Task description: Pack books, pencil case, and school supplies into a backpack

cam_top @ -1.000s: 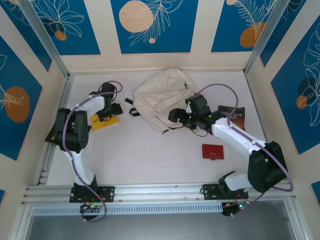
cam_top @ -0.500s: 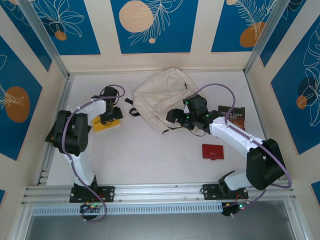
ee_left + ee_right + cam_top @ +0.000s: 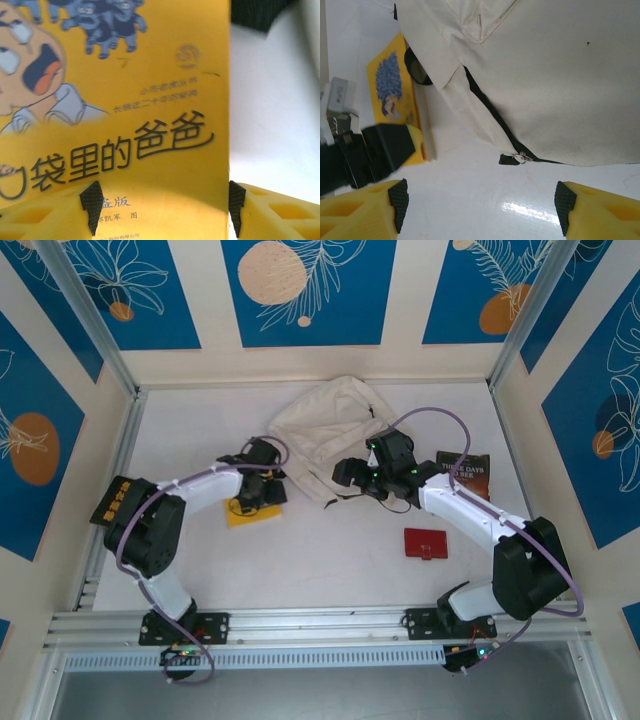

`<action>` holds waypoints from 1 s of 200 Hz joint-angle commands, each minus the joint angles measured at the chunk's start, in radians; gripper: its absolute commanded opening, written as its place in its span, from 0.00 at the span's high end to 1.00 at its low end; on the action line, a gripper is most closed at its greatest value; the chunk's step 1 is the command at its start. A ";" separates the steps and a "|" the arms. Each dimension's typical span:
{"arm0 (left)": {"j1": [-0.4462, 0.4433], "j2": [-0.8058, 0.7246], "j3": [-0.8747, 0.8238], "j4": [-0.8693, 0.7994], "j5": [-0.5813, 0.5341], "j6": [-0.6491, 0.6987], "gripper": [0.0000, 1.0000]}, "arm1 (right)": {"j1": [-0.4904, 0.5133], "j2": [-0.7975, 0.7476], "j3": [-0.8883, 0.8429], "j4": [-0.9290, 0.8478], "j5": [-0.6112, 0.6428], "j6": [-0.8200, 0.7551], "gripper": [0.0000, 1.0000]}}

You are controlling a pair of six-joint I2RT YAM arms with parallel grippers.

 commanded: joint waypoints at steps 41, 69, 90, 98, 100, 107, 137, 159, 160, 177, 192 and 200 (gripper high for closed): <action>-0.096 -0.083 0.066 -0.120 0.166 -0.065 0.20 | 0.014 0.028 0.010 -0.031 0.013 -0.001 0.23; -0.047 -0.148 0.098 -0.191 0.084 -0.009 0.13 | 0.060 0.088 0.060 -0.050 0.016 -0.047 0.24; 0.033 -0.209 0.029 -0.183 0.075 -0.012 0.11 | 0.111 0.175 0.135 -0.080 0.020 -0.085 0.27; 0.070 -0.236 -0.010 -0.169 0.086 -0.016 0.10 | 0.130 0.214 0.170 -0.094 0.025 -0.097 0.29; 0.079 -0.244 -0.022 -0.162 0.091 -0.016 0.10 | 0.135 0.224 0.180 -0.097 0.028 -0.099 0.29; 0.111 -0.269 -0.064 -0.131 0.118 -0.012 0.09 | 0.154 0.257 0.211 -0.115 0.047 -0.100 0.30; 0.223 -0.337 -0.199 -0.035 0.236 -0.026 0.08 | 0.207 0.400 0.320 -0.133 0.072 -0.105 0.36; 0.261 -0.341 -0.259 0.003 0.286 -0.041 0.09 | 0.231 0.502 0.411 -0.158 0.056 -0.114 0.43; 0.262 -0.341 -0.261 0.006 0.289 -0.041 0.09 | 0.232 0.506 0.415 -0.159 0.056 -0.115 0.43; 0.276 -0.334 -0.298 0.043 0.316 -0.057 0.11 | 0.246 0.570 0.471 -0.182 0.049 -0.121 0.46; 0.277 -0.329 -0.317 0.065 0.329 -0.065 0.13 | 0.256 0.609 0.501 -0.195 0.040 -0.127 0.46; 0.278 -0.328 -0.326 0.070 0.327 -0.066 0.13 | 0.260 0.623 0.511 -0.199 0.032 -0.129 0.46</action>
